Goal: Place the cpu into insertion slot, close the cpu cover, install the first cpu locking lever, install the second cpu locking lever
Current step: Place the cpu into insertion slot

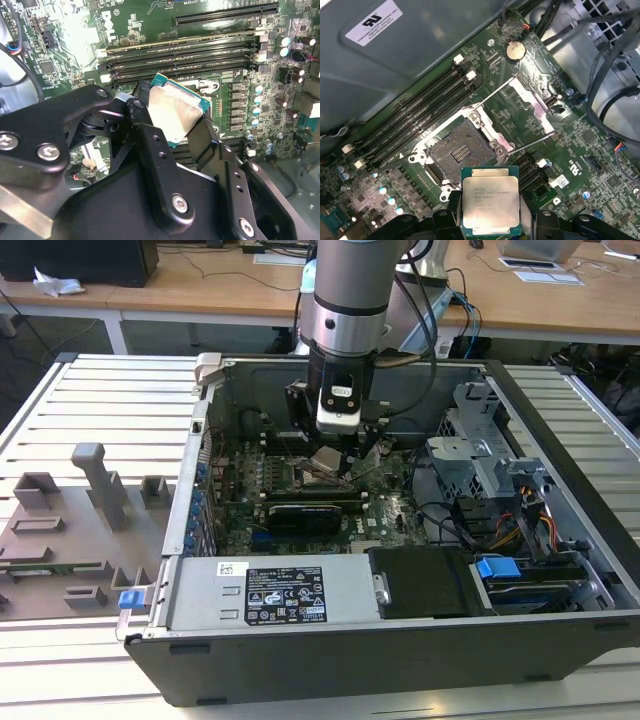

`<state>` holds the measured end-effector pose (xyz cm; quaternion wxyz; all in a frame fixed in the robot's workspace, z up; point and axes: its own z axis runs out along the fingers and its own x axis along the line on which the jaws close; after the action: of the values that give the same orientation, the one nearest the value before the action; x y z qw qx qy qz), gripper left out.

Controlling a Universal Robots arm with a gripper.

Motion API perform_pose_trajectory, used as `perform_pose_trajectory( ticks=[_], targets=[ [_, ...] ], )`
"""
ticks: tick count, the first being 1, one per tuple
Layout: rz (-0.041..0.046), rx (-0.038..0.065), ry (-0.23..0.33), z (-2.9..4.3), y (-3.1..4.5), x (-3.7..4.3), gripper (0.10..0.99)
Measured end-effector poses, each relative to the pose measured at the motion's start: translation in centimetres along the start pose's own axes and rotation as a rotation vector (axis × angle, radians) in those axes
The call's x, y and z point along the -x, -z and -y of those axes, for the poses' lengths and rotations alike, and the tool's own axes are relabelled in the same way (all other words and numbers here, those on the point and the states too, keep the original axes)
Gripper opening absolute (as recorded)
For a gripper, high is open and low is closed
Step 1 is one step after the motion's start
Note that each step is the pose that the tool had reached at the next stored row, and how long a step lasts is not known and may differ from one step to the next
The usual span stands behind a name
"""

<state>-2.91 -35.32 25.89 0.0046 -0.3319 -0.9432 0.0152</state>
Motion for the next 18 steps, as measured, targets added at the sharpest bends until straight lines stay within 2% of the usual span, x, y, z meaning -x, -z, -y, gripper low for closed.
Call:
perform_pose_trajectory(
  ticks=[3, 18],
  targets=[
    [0.001, -0.003, -0.045, 0.0, -0.01, 0.0, 0.545],
    [0.0064, -0.016, -0.2, 0.0, -0.04, 0.0, 0.545]
  ],
)
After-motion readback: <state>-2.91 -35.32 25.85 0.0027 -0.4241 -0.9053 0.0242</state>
